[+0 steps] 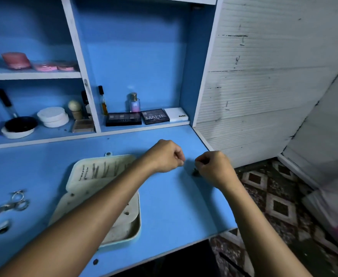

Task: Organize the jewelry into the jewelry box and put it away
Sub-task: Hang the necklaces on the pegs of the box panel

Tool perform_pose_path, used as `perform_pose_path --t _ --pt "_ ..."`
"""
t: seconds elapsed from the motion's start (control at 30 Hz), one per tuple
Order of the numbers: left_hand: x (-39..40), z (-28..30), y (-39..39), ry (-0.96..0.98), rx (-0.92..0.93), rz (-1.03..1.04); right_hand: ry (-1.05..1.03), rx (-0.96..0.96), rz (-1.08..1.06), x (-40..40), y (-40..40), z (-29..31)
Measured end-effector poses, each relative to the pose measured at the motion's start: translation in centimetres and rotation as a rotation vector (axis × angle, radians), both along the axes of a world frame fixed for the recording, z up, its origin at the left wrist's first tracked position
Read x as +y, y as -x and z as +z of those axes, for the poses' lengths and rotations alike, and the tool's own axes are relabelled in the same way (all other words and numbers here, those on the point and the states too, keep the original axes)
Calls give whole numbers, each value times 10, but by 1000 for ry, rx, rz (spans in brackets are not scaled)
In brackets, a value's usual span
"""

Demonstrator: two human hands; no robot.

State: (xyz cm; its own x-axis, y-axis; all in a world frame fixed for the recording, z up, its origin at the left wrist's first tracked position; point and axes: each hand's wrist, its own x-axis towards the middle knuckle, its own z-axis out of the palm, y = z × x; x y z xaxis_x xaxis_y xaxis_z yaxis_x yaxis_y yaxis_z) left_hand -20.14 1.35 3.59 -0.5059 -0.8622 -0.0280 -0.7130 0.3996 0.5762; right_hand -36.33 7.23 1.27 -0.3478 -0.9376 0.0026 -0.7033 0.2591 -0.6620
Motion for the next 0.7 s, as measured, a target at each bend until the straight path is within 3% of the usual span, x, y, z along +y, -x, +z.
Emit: perform_pose_path --t 0.3,0.7 --pt "-5 -15 35 -22 -96 -22 -61 74 8 5 16 -9" --pt "-8 -25 42 -9 -65 -50 -88 50 27 10 20 -9"
